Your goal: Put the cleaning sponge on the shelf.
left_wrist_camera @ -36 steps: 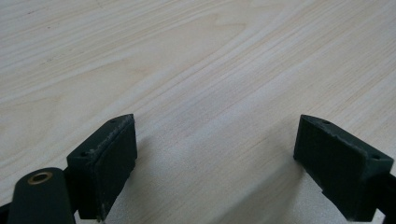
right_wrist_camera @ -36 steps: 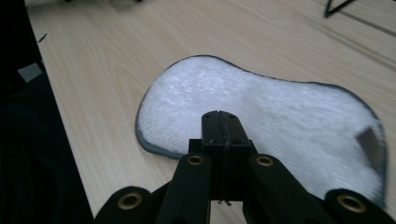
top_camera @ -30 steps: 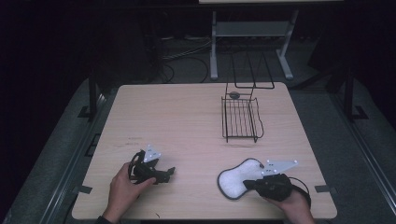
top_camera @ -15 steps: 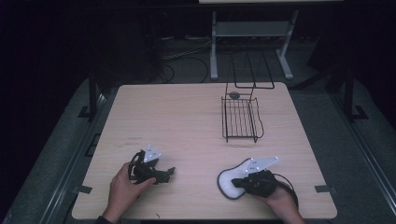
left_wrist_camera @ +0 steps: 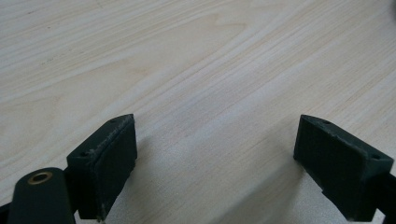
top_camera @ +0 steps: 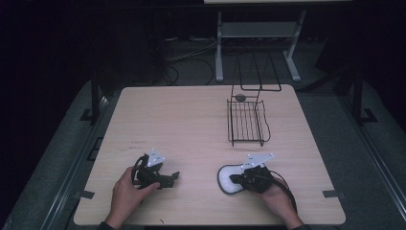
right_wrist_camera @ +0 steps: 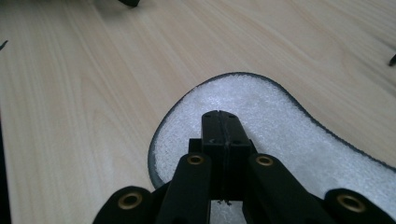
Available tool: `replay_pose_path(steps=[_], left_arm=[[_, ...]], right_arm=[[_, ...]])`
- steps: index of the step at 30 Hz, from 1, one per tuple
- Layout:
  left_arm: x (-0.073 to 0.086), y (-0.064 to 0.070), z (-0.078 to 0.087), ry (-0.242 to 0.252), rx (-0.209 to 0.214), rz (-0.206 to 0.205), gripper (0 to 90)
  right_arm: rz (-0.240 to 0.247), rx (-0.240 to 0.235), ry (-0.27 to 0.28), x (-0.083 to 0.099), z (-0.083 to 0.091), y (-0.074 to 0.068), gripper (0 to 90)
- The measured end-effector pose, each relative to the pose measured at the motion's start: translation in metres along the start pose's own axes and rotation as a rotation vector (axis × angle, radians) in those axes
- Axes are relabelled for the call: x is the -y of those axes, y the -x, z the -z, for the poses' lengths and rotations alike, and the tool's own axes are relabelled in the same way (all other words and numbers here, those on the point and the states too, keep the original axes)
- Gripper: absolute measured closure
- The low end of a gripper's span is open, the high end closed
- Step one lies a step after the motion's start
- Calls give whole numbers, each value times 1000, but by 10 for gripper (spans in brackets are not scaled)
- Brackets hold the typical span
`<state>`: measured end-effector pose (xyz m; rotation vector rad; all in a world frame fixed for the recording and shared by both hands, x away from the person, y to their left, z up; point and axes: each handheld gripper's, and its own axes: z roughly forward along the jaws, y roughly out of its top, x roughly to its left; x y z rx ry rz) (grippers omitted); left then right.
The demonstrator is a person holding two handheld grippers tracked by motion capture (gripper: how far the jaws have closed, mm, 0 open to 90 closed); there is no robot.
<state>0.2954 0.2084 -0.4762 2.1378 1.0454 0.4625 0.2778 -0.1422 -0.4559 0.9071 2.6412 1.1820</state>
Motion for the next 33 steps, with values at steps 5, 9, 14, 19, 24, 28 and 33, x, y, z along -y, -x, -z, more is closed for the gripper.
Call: replay_pose_path(steps=[5, 9, 14, 19, 24, 28, 33], left_arm=[[0, 0, 0, 0, 0, 1, 125], [0, 0, 0, 0, 0, 1, 125], [0, 0, 0, 0, -1, 0, 125], [0, 0, 0, 1, -1, 1, 125], [0, 0, 0, 0, 0, 0, 125], [0, 0, 0, 0, 0, 0, 124], [0, 0, 0, 0, 0, 1, 125]], right_arm=[[3, 9, 2, -5, -5, 2, 899], [-1, 18, 30, -8, 2, 4, 899], [-36, 81, 78, -5, 27, 24, 899], [-78, 138, 98, 1, 42, 44, 899], [-99, 188, 92, 4, 48, 68, 899], [-101, 188, 69, 5, 44, 76, 899], [-118, 174, 49, 10, 39, 81, 899]])
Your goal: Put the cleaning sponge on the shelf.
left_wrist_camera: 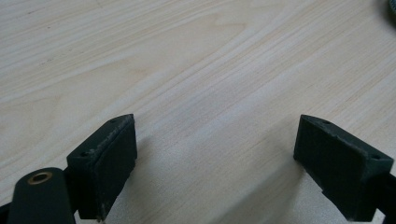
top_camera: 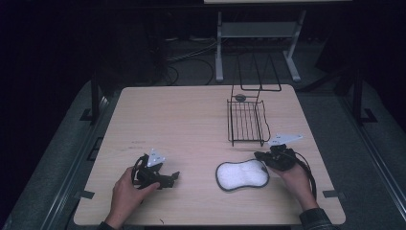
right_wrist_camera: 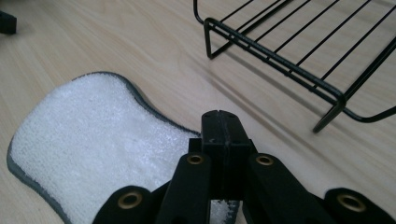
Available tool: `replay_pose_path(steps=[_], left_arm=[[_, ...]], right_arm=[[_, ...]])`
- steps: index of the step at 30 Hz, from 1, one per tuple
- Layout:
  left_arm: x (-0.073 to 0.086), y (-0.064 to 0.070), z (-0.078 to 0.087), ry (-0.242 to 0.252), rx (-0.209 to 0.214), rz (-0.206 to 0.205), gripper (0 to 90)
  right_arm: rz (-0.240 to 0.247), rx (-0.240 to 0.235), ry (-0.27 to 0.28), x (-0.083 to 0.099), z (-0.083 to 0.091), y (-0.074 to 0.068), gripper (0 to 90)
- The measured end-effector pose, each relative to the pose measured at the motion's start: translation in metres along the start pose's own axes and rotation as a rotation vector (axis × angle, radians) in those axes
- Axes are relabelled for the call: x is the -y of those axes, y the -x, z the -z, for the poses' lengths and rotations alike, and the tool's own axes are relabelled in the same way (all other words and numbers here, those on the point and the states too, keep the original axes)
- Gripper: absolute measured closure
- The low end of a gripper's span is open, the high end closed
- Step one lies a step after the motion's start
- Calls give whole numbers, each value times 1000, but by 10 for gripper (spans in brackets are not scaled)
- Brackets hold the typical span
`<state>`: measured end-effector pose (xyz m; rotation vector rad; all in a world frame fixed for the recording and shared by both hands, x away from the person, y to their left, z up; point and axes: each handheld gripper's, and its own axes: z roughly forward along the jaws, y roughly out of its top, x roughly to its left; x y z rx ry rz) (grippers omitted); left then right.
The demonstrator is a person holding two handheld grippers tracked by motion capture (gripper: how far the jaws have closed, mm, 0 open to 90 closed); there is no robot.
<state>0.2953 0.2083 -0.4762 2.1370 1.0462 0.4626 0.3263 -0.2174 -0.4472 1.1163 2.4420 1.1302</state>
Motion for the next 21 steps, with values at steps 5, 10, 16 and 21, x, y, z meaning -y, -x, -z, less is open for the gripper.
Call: replay_pose_path(steps=[5, 10, 16, 21], left_arm=[[0, 0, 0, 0, 0, 0, 125], [0, 0, 0, 1, 0, 1, 125], [0, 0, 0, 0, 0, 0, 125], [0, 0, 0, 0, 0, 0, 125]], right_arm=[[12, 8, -40, 5, -6, -2, 899], [-4, 17, -54, 11, -3, 1, 899], [7, 34, -64, 20, 5, 1, 899], [7, 9, -47, 23, 12, -8, 899]])
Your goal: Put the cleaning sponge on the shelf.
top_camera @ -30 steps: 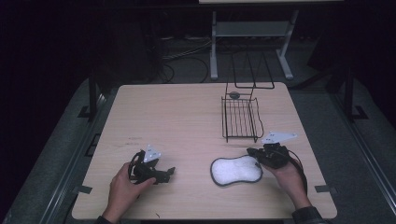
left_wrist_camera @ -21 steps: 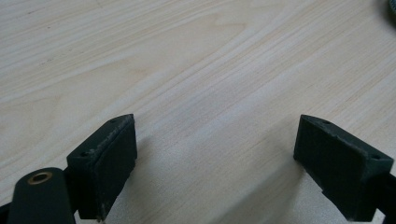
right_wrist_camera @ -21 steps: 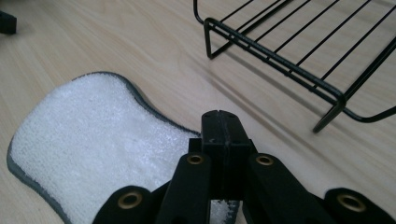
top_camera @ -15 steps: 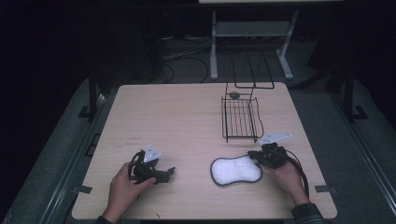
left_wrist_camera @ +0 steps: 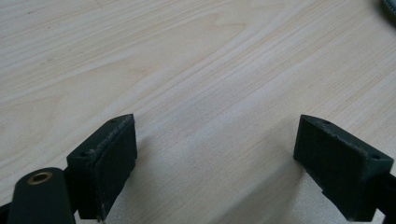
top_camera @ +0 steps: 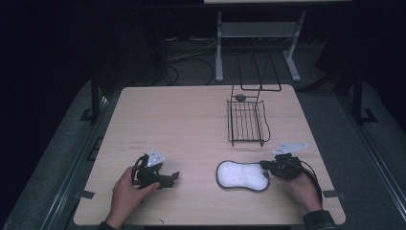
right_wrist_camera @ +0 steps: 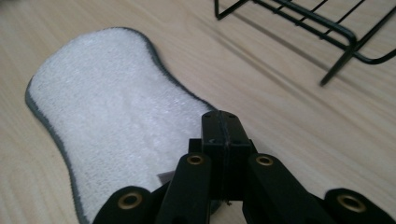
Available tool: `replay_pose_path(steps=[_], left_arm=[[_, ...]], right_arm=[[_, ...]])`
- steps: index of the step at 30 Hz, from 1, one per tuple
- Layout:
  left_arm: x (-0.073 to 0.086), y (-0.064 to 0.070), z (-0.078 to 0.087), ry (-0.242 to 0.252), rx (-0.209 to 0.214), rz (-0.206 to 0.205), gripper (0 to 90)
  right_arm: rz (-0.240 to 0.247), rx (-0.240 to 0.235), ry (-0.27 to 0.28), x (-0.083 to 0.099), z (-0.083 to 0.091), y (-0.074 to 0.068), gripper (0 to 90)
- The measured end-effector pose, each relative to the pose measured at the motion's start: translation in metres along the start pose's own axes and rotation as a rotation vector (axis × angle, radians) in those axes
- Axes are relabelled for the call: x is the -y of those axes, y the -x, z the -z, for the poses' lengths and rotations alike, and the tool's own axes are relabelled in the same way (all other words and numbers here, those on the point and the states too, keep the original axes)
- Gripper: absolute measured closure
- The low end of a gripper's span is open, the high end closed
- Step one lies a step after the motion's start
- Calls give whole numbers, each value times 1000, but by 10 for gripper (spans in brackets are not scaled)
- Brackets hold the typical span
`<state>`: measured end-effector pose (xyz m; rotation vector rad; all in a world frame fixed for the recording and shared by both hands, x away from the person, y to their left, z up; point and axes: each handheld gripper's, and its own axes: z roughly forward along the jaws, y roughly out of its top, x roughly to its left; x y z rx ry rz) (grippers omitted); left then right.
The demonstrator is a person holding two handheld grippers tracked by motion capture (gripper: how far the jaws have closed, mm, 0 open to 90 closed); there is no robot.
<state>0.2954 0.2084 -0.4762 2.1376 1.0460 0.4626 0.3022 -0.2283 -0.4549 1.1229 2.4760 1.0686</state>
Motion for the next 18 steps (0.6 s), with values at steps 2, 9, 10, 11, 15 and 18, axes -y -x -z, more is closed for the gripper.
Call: replay_pose_path(steps=[2, 9, 10, 11, 15, 18], left_arm=[[0, 0, 0, 0, 0, 0, 125], [0, 0, 0, 0, 0, 0, 125], [0, 0, 0, 0, 0, 0, 125], [0, 0, 0, -1, 0, -1, 125], [0, 0, 0, 0, 0, 0, 125], [0, 0, 0, 0, 0, 0, 125]], right_arm=[[6, -4, -1, 0, -1, -1, 899], [11, 1, -14, 6, 4, -6, 899], [11, 1, -14, 6, 4, -6, 899], [0, 2, -13, 9, 6, -6, 899], [-12, 6, -15, 16, 13, -7, 899], [-18, 14, -16, 24, 20, -8, 899]])
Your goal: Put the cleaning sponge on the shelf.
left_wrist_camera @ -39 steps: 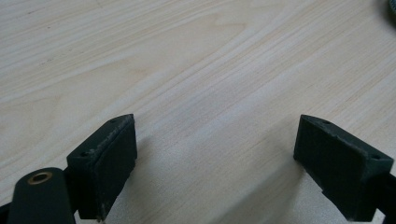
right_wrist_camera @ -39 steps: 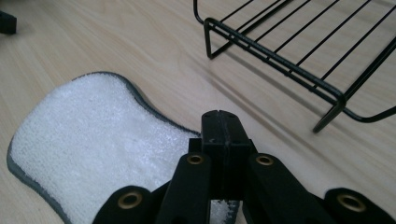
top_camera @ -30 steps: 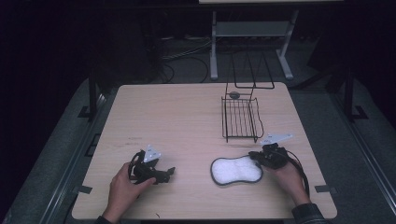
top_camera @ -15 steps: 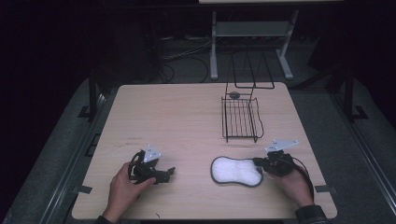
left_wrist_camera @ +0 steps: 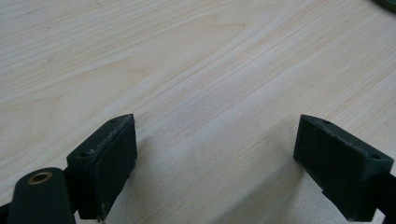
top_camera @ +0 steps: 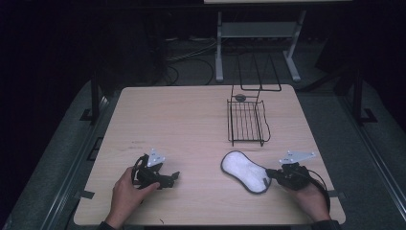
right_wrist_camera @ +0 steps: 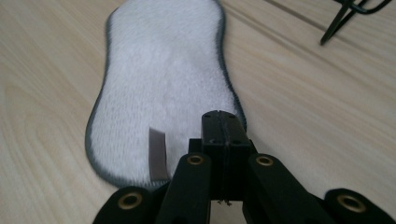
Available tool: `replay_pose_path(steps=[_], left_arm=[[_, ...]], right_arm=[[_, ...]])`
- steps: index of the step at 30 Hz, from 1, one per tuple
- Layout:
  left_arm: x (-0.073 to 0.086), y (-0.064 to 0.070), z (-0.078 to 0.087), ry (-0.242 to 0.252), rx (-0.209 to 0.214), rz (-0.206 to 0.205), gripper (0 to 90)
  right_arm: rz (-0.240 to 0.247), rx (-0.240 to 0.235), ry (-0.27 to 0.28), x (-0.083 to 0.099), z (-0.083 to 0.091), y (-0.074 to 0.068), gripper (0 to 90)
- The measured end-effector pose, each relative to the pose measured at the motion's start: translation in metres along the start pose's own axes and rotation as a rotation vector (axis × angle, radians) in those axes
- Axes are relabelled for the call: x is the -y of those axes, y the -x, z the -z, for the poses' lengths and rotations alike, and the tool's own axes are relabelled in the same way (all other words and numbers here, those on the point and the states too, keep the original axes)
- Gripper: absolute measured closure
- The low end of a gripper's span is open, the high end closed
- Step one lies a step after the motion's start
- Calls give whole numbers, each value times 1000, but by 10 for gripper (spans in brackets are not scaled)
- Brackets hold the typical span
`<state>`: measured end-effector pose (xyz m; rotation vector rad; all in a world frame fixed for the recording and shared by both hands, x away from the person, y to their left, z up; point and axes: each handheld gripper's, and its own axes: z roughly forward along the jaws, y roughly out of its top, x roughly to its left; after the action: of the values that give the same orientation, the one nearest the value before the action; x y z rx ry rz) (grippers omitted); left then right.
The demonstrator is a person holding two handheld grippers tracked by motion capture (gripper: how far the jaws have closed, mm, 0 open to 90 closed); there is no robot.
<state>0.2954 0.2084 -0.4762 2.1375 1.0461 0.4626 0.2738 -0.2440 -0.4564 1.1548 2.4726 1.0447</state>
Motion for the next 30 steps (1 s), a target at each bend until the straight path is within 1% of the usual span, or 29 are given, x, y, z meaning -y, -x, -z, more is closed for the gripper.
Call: replay_pose_path(steps=[3, 7, 8, 9, 10, 11, 12, 13, 14, 15, 16, 17, 18, 19, 20, 21, 22, 25, 26, 27, 28, 29, 30], left_arm=[[0, 0, 0, 1, 0, 1, 125], [0, 0, 0, 0, 0, 1, 125], [0, 0, 0, 0, 0, 0, 125], [0, 0, 0, 0, 0, 0, 125], [0, 0, 0, 0, 0, 0, 125], [0, 0, 0, 0, 0, 0, 125], [0, 0, 0, -1, 0, -1, 125], [0, 0, 0, -1, 0, -1, 125], [0, 0, 0, -2, 0, -2, 125], [0, 0, 0, -2, 0, -2, 125], [0, 0, 0, -2, 0, -2, 125], [0, 0, 0, -2, 0, -2, 125], [0, 0, 0, -2, 0, -2, 124], [0, 0, 0, -2, 0, -2, 124], [0, 0, 0, -2, 1, -3, 125], [0, 0, 0, -2, 1, -3, 125], [0, 0, 0, -1, 0, -1, 125], [0, 0, 0, -2, 1, -3, 125], [0, 0, 0, -2, 0, -2, 124], [0, 0, 0, -2, 1, -2, 125], [0, 0, 0, -2, 1, -2, 125], [0, 0, 0, -1, 0, -1, 125], [0, 0, 0, -1, 0, -1, 124]], right_arm=[[-9, -1, -5, 3, 2, -1, 899], [-7, -3, -1, 5, 4, -2, 899], [-15, 0, 19, 4, 7, -2, 898], [-15, 0, 19, 4, 7, -2, 898], [-26, -3, 29, 4, 8, -2, 897], [-32, 0, 45, 2, 10, -1, 872], [-32, 1, 59, -2, 12, 1, 793], [-36, 3, 62, -3, 12, 2, 761], [-45, -2, 68, -5, 12, 4, 696], [-55, -5, 69, -7, 12, 5, 658], [-55, -5, 69, -7, 12, 5, 658], [-59, -9, 70, -9, 11, 6, 618], [-67, -12, 71, -14, 10, 7, 514], [-67, -12, 71, -14, 10, 7, 514], [-76, -16, 70, -18, 9, 8, 424], [-76, -16, 70, -18, 9, 8, 424], [-82, -21, 67, -24, 6, 8, 350], [-82, -22, 60, -32, 1, 5, 258], [-70, -23, 53, -35, -2, 4, 243], [-72, -27, 41, -37, -3, 2, 227], [-56, -32, 38, -40, -7, 1, 202], [-56, -32, 38, -40, -7, 1, 202], [-46, -38, 22, -46, -13, -2, 180]])
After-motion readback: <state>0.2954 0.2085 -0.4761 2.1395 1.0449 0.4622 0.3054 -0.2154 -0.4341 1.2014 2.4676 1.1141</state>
